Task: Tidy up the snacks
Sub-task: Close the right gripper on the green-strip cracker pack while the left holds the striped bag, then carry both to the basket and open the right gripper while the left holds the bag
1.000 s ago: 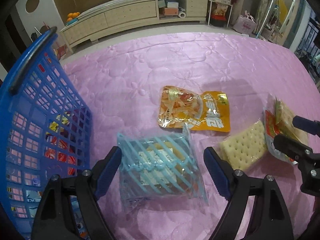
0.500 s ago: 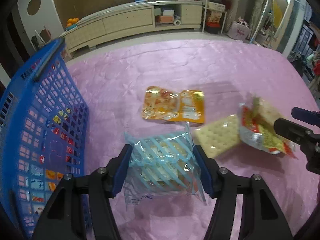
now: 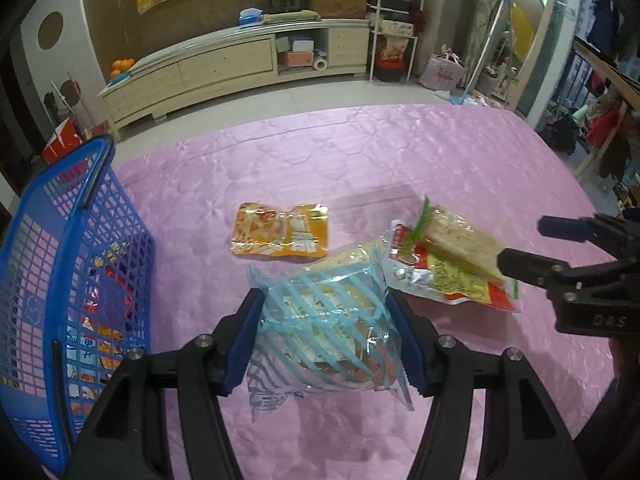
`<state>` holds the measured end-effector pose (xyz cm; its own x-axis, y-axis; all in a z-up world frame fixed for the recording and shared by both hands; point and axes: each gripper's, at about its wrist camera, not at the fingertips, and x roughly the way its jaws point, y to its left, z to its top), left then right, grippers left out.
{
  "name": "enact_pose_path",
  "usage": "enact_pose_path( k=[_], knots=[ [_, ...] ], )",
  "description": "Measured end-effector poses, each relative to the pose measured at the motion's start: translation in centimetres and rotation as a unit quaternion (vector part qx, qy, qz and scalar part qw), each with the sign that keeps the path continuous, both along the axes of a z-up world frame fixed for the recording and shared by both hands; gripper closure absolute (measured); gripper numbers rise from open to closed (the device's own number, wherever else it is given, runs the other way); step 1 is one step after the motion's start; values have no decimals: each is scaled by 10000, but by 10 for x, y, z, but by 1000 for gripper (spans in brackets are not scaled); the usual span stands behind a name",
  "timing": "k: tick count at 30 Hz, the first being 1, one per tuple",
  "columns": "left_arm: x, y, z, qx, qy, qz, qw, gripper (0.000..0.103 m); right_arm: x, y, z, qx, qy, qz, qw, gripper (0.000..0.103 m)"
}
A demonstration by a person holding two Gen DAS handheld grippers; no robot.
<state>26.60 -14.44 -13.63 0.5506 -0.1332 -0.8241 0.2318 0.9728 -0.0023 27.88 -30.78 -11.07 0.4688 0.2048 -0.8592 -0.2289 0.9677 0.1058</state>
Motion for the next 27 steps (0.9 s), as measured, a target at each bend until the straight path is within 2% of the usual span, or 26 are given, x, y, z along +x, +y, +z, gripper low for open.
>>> enact_pose_path(
  k=[7,11,13,17,20,27],
  knots=[
    [9,-14,-8,-17,44,-1,10000,43,14,-2,-21,-61,118,482,9987,19],
    [13,-19,-12,15,86,-25,10000,43,24,4,-43,-150,303,768,9965,19],
    [15,-23,-17,51,105,-65,9999,43,31,3,-54,-149,447,770,9959,19],
    [19,-23,-22,114,119,-106,9998,43,41,-2,-61,-33,439,747,9962,19],
    [22,-22,-25,114,144,-90,9998,43,43,-1,-63,-154,406,818,9957,33],
    [12,-20,-21,91,85,-136,9998,43,31,8,-59,-268,334,979,9943,38]
  ],
)
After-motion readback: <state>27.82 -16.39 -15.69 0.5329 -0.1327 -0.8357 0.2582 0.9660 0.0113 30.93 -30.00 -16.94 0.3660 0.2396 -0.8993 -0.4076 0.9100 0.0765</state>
